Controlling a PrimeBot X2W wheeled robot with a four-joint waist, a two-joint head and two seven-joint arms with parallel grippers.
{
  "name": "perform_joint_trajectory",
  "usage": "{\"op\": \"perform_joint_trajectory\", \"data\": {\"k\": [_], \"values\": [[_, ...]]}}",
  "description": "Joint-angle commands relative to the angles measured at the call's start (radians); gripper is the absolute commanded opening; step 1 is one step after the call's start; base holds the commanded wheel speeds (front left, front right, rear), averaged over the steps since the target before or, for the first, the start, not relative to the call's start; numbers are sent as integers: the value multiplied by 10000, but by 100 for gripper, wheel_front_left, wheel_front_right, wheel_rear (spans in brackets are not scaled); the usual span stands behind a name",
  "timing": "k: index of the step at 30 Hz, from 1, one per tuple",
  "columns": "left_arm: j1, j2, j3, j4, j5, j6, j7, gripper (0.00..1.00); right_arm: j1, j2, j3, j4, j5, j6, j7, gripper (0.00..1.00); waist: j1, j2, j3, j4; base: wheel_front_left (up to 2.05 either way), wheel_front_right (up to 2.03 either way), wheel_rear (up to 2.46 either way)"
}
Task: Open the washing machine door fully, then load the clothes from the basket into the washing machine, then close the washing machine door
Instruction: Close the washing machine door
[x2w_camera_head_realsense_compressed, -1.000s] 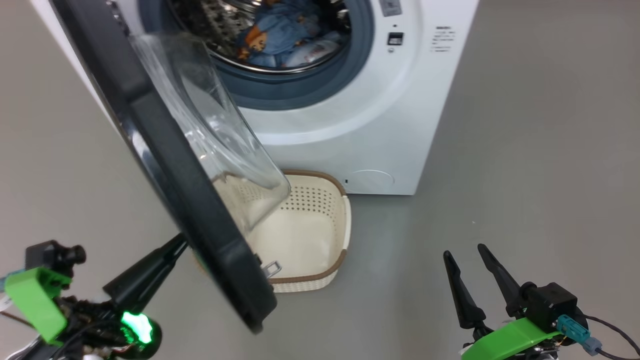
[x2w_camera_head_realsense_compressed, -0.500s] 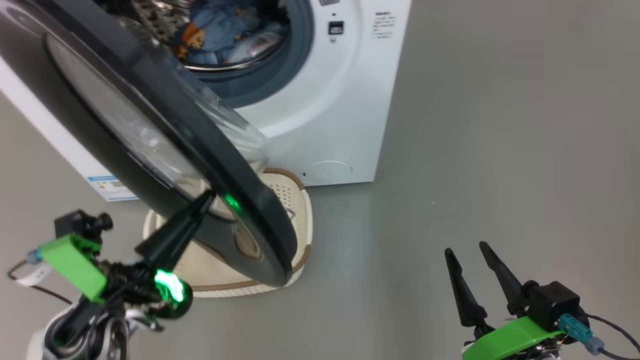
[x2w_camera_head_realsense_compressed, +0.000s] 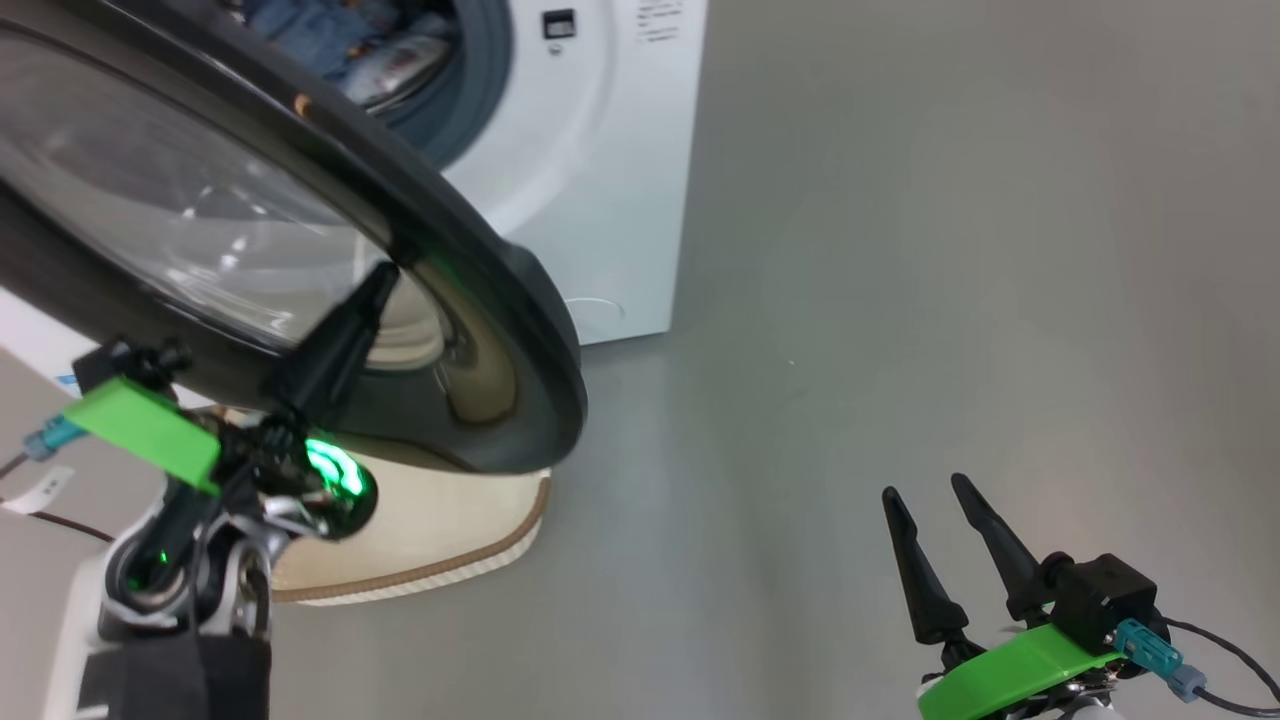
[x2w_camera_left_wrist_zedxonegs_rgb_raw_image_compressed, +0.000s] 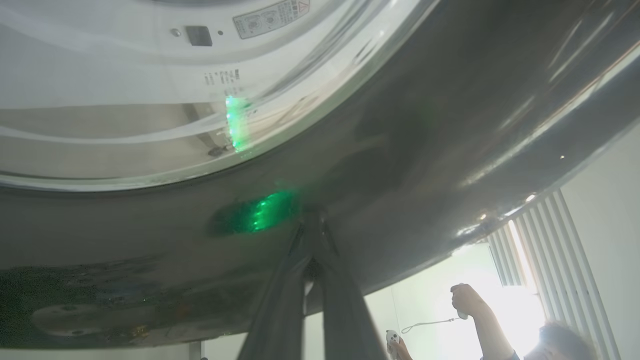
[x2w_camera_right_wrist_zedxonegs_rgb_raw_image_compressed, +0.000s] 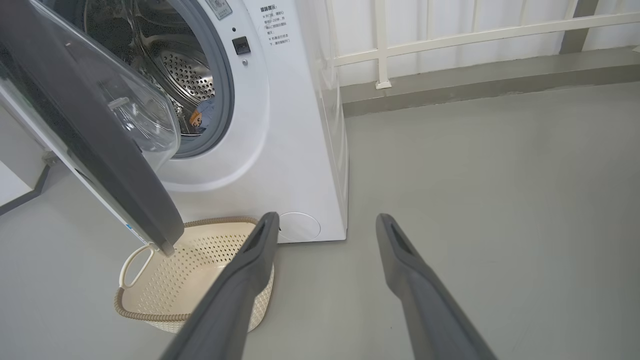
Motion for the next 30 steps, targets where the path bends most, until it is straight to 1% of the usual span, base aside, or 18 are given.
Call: {"op": "perform_joint_trajectory", "data": {"k": [1, 5, 9, 15, 23, 30], "values": [[-558, 145, 281, -27, 95, -97, -265, 0, -284, 12, 283, -271, 64, 25, -49, 100, 0, -1, 197, -288, 0, 0, 0], [-1057, 145, 199, 385, 70, -98, -756, 0, -333, 12, 346, -271, 109, 25, -49, 100, 0, -1, 329, -524, 0, 0, 0], [-1364, 145, 56, 669, 61, -98, -880, 0, -366, 12, 371, -270, 122, 25, -49, 100, 0, -1, 403, -653, 0, 0, 0], [-1515, 145, 99, 857, 202, -99, -1126, 0, -403, 12, 341, -269, 118, 25, -49, 100, 0, -1, 407, -700, 0, 0, 0], [-1202, 145, 168, 808, 288, -99, -1272, 0, -333, 12, 156, -295, 90, 25, -49, 100, 0, -1, 63, -291, 0, 0, 0], [-539, 145, 406, 566, 546, -99, -1668, 0, -258, 13, 165, -247, 152, 25, -49, 100, 0, -1, -401, 195, 0, 0, 0]]}}
